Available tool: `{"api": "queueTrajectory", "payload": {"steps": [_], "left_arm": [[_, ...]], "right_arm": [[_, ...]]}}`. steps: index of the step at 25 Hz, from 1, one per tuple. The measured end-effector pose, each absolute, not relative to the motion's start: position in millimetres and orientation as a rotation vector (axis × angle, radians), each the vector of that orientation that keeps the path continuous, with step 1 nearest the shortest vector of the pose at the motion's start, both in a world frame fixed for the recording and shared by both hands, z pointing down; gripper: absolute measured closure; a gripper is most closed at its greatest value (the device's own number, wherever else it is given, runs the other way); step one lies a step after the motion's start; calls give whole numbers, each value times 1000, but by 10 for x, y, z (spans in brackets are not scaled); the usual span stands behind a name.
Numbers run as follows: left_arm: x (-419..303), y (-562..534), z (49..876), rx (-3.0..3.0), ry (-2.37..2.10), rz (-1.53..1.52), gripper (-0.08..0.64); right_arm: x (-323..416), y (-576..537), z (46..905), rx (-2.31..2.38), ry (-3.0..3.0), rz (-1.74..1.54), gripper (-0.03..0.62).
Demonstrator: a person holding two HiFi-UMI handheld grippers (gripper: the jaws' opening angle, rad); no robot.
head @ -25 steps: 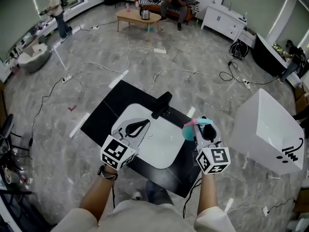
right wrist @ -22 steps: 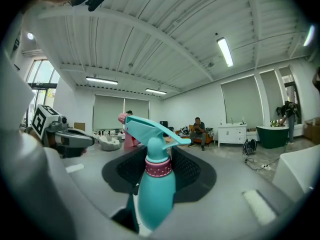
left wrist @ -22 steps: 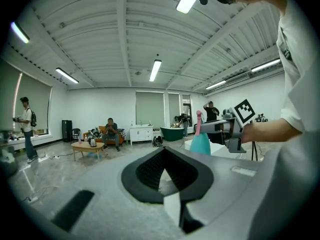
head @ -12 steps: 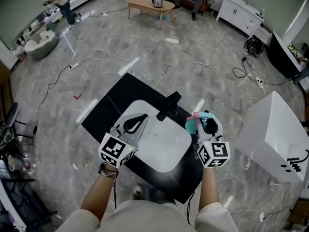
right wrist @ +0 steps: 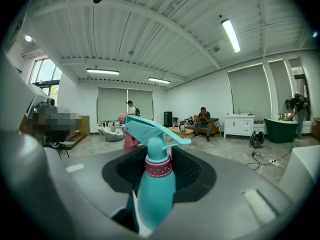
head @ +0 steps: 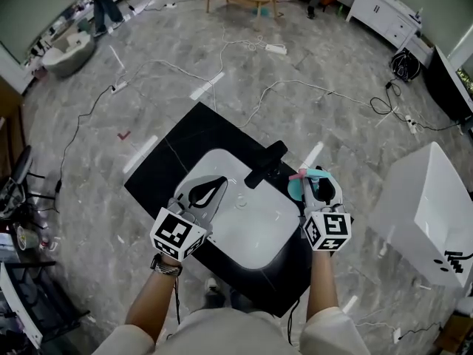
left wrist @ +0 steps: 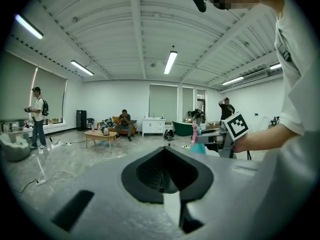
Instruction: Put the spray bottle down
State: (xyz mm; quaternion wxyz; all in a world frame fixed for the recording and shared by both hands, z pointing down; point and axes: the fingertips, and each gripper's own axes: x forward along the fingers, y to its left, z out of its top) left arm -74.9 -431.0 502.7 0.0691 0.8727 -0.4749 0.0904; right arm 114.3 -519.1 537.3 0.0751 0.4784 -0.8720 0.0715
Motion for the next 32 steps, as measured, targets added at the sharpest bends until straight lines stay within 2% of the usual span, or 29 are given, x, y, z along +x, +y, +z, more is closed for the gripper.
{"api": "queueTrajectory", "payload": {"steps": [18, 32], "left_arm": [[-960, -4432, 5491, 2503, -1461, 314, 558], [-894, -4400, 5593, 2489, -1427, 338, 558]], "right_arm": [[1077, -5701, 6285, 1468, -2546, 266, 434], [1053, -5669, 6467, 1422, -2528, 303, 419]]}}
